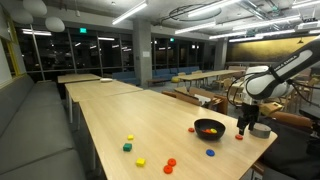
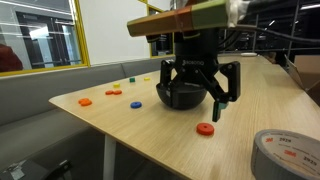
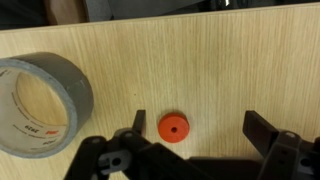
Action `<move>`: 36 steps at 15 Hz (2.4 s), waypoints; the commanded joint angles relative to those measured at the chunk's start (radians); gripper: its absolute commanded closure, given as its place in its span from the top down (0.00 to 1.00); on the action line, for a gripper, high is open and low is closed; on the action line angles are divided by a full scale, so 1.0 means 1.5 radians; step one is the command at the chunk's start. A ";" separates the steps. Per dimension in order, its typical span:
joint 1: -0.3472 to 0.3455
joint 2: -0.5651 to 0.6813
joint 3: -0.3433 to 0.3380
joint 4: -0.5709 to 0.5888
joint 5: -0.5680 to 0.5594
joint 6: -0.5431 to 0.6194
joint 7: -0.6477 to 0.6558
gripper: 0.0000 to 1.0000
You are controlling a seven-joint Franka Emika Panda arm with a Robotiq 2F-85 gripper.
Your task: Place three orange rings and one blue ring inside the black bowl
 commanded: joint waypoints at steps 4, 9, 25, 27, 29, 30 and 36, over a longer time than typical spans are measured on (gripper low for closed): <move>0.019 0.076 -0.020 0.034 0.038 0.030 -0.040 1.00; 0.020 0.115 -0.016 0.053 0.063 0.057 -0.037 1.00; 0.001 0.165 -0.012 0.045 0.048 0.154 0.004 1.00; -0.003 0.162 -0.013 0.042 0.047 0.156 0.006 1.00; -0.006 0.161 -0.014 0.041 0.046 0.158 0.008 1.00; -0.006 0.161 -0.014 0.041 0.047 0.158 0.008 1.00; -0.006 0.161 -0.013 0.040 0.045 0.159 0.004 0.51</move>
